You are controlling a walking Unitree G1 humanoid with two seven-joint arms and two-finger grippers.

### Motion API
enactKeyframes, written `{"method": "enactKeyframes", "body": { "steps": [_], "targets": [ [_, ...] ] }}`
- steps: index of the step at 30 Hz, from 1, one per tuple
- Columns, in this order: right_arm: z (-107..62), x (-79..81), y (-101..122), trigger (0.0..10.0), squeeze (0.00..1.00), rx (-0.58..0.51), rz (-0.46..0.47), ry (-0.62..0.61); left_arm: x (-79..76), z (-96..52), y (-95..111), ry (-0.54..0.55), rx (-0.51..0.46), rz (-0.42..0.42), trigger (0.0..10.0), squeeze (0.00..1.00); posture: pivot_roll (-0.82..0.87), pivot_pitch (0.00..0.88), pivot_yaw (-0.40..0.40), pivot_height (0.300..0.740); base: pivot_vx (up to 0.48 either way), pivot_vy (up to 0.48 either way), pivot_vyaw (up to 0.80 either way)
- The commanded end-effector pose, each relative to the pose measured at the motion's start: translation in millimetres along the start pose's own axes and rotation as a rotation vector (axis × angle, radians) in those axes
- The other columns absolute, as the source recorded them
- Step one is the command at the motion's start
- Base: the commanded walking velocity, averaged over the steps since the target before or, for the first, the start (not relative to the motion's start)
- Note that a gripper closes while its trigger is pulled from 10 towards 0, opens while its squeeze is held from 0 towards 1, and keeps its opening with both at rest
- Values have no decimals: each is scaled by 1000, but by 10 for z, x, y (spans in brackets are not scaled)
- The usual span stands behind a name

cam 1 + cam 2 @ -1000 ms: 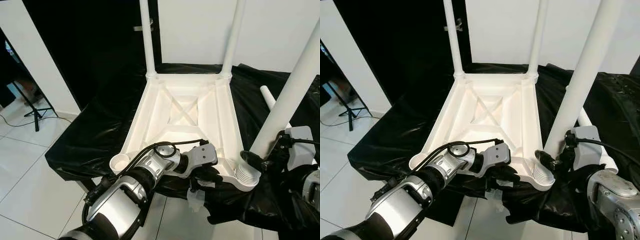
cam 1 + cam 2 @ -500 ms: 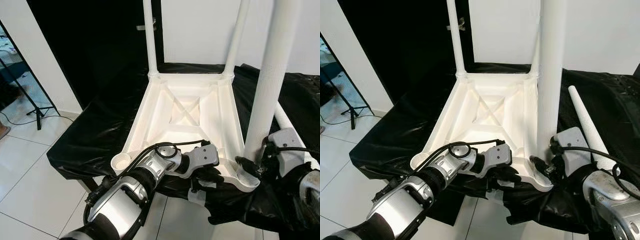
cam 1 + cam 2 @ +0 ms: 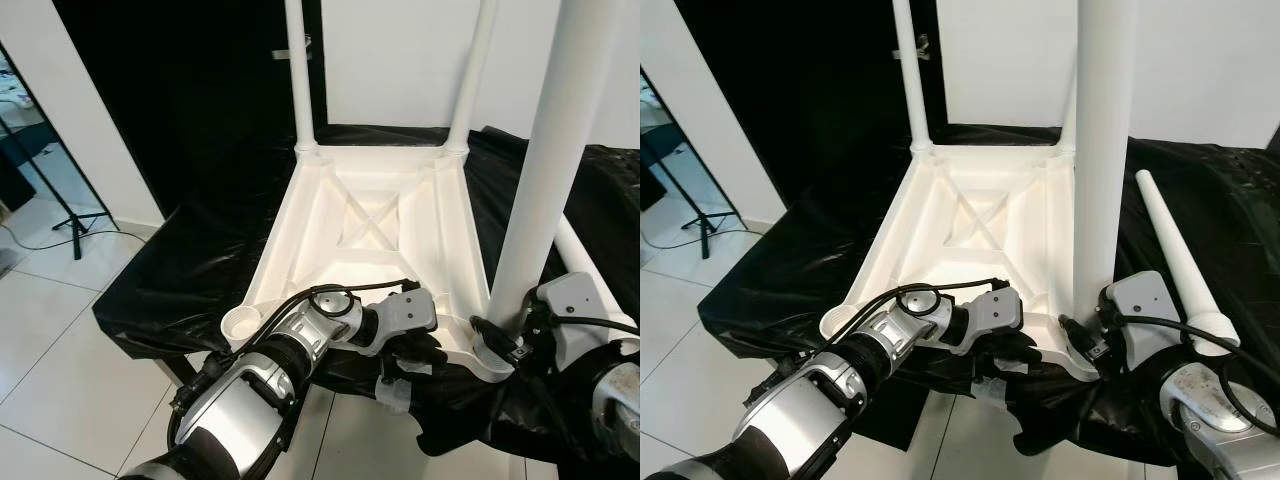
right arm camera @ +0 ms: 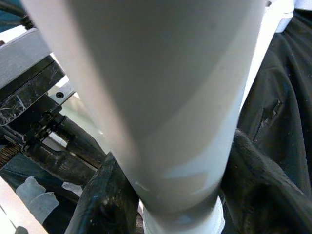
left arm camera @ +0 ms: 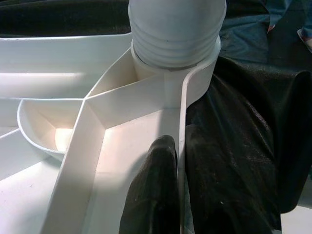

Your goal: Building children table

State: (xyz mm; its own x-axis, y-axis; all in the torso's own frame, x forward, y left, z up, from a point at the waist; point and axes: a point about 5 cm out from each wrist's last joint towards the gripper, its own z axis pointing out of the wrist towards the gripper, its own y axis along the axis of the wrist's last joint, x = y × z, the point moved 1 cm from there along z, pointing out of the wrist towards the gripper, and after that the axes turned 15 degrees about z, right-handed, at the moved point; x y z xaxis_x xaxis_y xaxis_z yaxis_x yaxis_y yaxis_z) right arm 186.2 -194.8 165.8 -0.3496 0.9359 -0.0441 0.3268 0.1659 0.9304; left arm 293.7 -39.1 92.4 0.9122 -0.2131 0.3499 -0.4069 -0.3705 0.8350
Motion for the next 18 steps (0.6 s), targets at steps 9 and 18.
{"method": "enactKeyframes", "body": {
  "steps": [9,18],
  "targets": [
    [8,23,-470,10000,0,204,104,-1,-12,-60,-198,92,81,-76,10000,0,-43,0,86,740,0,0,0],
    [47,83,-445,10000,0,174,472,13,-14,-74,-208,89,82,-73,10000,0,-41,0,88,740,0,0,0]
  ]
}}
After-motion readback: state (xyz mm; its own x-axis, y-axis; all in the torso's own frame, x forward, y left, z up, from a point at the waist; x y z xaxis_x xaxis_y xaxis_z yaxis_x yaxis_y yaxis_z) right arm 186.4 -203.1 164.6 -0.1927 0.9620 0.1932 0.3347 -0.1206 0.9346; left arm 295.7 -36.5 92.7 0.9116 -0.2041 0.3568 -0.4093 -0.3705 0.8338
